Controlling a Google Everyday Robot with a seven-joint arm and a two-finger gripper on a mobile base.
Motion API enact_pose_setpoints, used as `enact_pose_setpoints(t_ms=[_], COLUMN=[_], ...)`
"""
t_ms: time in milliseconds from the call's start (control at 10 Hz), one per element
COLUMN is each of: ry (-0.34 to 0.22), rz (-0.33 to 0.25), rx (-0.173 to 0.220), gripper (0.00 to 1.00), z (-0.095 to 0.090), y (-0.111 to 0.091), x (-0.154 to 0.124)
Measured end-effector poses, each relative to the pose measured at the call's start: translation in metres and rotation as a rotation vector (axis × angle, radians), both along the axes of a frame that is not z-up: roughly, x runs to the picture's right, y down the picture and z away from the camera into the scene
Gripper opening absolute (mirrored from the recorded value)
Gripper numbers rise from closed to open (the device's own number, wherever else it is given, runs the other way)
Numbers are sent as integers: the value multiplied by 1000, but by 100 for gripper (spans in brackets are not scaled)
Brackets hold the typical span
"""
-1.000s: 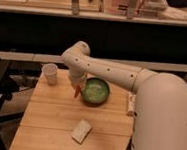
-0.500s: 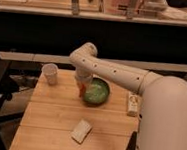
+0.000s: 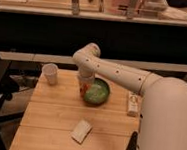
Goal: Place the pepper in the ceramic bowl
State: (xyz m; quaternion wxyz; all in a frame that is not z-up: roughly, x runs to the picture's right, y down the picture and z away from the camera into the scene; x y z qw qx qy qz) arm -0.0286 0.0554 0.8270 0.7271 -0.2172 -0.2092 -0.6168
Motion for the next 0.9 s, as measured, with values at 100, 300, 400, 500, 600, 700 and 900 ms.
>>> enact_pose_setpoints(t_ms=[100, 300, 400, 500, 600, 700, 900], ry=[2, 2, 4, 5, 6, 8, 9], rz=[8, 16, 20, 23, 27, 31, 37], rx=[1, -1, -3, -2, -3, -3, -4], gripper=[1, 1, 1, 1, 1, 1, 1], z=[2, 6, 7, 8, 9, 10, 11], y=[-1, -2, -2, -3, -3, -4, -5], x=[3, 3, 6, 7, 8, 10, 11])
